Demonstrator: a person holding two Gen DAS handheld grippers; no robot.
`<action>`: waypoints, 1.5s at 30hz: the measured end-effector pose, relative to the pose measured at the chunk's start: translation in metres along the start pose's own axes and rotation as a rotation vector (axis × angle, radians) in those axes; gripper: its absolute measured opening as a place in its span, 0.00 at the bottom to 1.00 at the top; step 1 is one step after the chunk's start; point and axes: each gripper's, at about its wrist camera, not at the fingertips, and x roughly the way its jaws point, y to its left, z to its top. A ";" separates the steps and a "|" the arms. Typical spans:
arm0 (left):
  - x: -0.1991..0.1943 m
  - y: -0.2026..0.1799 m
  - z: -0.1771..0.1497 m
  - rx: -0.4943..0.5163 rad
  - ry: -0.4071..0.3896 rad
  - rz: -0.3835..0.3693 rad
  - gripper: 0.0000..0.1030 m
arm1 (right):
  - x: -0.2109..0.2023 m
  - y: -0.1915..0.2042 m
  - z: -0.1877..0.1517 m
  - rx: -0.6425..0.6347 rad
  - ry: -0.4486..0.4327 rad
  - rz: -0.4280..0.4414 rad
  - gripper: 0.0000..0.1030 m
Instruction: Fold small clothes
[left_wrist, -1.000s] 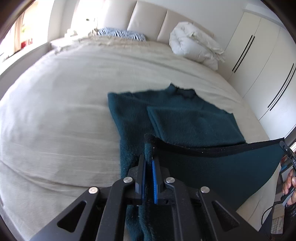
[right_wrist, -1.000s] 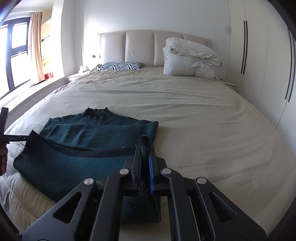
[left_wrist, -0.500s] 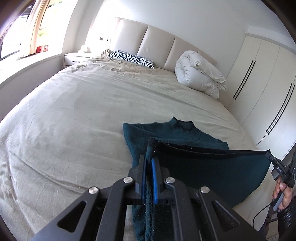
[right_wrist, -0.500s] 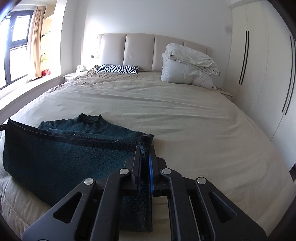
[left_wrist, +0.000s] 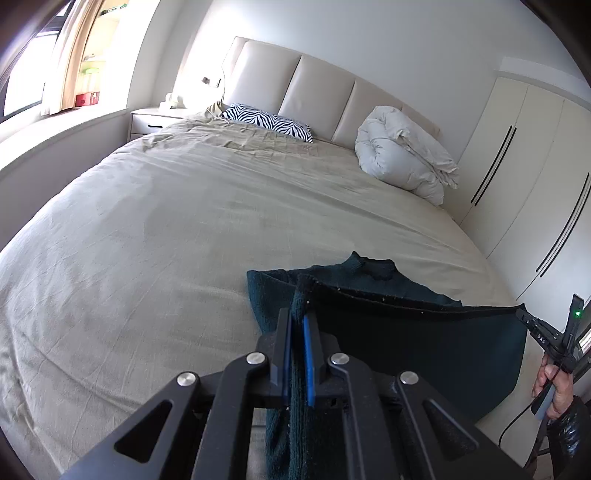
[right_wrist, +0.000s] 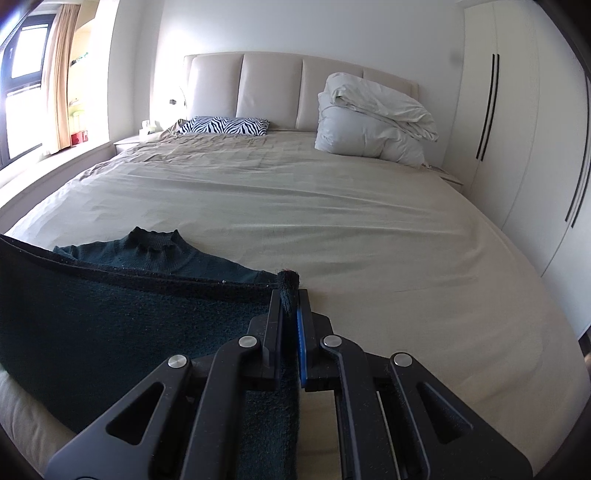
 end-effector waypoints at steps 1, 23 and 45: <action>0.003 0.001 0.000 -0.004 0.005 0.002 0.06 | 0.007 0.000 0.001 0.001 0.007 0.001 0.05; 0.113 0.033 0.038 -0.060 0.118 0.054 0.06 | 0.159 0.008 0.025 0.024 0.159 0.011 0.05; 0.148 0.077 0.032 -0.145 0.156 0.113 0.00 | 0.238 0.013 0.016 0.095 0.318 0.035 0.06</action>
